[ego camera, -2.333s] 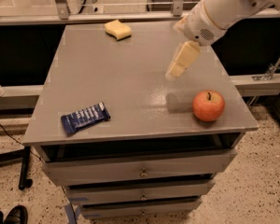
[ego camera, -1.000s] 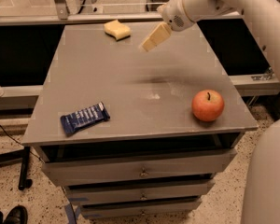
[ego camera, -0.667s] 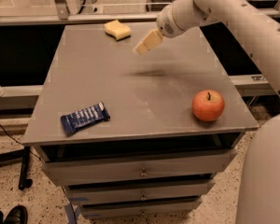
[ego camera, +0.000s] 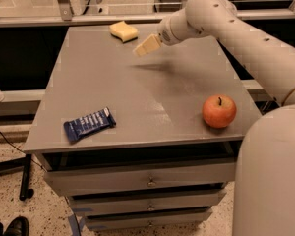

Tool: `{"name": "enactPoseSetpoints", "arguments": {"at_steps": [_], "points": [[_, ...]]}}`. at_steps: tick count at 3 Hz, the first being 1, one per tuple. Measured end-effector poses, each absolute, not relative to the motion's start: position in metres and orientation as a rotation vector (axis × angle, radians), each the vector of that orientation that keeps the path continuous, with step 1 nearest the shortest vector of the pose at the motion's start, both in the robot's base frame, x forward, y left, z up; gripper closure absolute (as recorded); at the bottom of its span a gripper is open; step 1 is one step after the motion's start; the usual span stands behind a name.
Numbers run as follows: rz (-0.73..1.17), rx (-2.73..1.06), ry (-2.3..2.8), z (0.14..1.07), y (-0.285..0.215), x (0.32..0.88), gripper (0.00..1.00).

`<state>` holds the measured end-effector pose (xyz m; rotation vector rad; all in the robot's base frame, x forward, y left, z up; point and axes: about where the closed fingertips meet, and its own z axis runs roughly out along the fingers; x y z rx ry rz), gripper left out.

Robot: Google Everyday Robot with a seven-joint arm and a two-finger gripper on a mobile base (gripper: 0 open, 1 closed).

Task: Move sponge near apple

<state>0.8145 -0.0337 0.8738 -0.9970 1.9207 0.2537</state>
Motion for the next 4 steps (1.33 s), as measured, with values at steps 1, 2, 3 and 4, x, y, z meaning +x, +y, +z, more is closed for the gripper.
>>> {"name": "enactPoseSetpoints", "arguments": {"at_steps": [1,2,3,4], "points": [[0.321,-0.903,1.883,0.869,-0.019,0.834,0.00],[0.410,-0.848,1.823,0.869,-0.004,0.852,0.00],[0.486,-0.830,1.771,0.873,0.014,0.867,0.00],[0.532,-0.841,1.746,0.879,0.032,0.878,0.00]]}}
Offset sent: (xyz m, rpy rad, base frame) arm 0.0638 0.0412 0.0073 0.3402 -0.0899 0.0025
